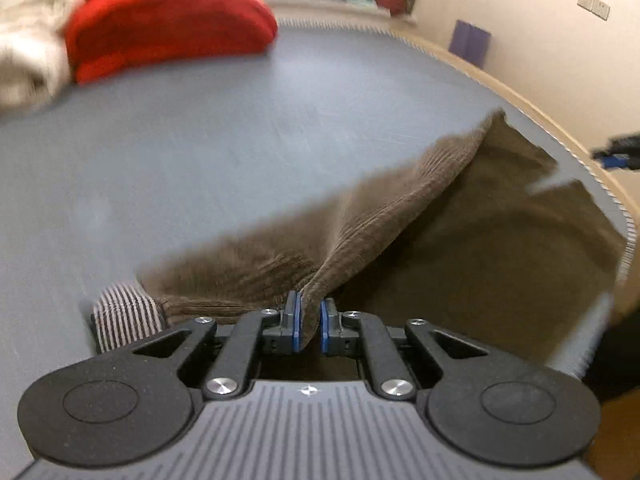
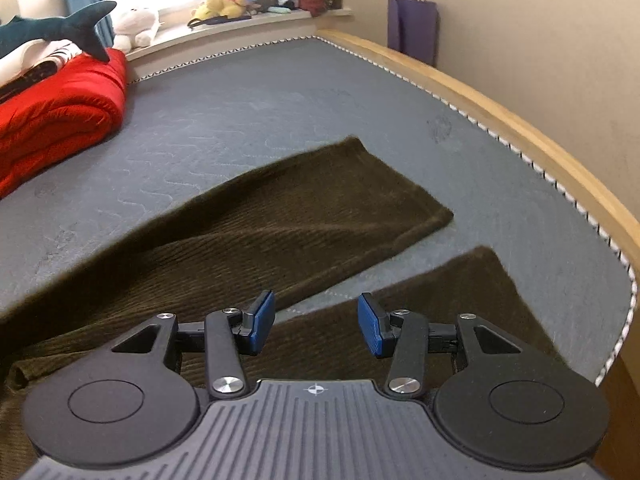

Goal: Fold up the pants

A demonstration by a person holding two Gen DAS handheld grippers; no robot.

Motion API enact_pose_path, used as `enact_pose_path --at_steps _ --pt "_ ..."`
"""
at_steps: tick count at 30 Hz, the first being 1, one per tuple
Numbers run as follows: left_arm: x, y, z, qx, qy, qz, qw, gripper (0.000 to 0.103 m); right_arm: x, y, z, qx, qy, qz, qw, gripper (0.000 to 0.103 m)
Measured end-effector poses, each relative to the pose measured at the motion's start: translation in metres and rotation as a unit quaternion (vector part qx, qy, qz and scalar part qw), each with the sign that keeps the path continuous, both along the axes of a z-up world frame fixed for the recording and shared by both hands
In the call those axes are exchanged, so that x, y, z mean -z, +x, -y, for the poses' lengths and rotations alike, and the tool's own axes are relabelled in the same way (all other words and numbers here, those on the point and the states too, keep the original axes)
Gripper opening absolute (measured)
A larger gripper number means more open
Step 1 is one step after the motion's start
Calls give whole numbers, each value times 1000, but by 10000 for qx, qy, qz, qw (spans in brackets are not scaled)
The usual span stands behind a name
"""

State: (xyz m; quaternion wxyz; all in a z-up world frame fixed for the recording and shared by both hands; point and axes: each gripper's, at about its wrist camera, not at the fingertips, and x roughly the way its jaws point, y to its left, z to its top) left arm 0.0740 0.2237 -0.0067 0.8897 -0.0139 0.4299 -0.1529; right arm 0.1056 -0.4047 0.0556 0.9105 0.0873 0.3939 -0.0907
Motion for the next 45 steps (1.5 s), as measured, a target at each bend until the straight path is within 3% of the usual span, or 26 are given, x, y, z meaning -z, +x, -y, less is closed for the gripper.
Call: enact_pose_path --at_steps 4,6,7,10,13,16,19,22,23,24,27,30,33,45 --pt "18 -26 -16 -761 -794 -291 9935 22 2 2 -12 5 38 -65 10000 48" --pt "18 -36 -35 -1240 -1563 -268 9795 35 3 5 -19 -4 53 -96 9999 48" --pt "18 -39 -42 -1392 -1836 -268 9727 35 3 6 -21 -13 69 -111 9999 48" --pt "29 -40 -53 -1877 -2430 -446 9507 50 3 11 -29 -73 53 -100 9999 48" --pt "51 -31 -52 -2093 -2710 -663 9372 53 2 13 -31 -74 49 -49 9999 48" --pt "69 -22 -50 -2403 -2831 -652 9262 62 2 15 -28 48 134 9 9999 48" --pt "80 -7 -49 -2631 -2973 -561 9161 63 0 15 -19 250 299 133 9992 48" --pt "79 11 -48 -2587 -2782 -357 9243 60 1 17 -4 297 868 248 9955 48" --pt "79 14 -46 -2542 -2634 -309 9301 48 3 20 1 304 1012 244 9941 48" --pt "80 17 -44 -2512 -2428 -285 9365 27 5 24 6 342 1118 260 9928 48" --pt "77 22 -44 -2307 -2051 -150 9510 16 13 42 23 545 1438 354 9875 48" --pt "72 23 -34 -2125 -1663 68 9629 16 28 69 42 885 1798 498 9785 48" --pt "76 20 -27 -2025 -1402 82 9692 17 49 99 56 1168 2138 415 9690 48" --pt "87 16 -29 -2026 -1328 70 9702 21 124 205 64 1621 2619 -26 9514 48"
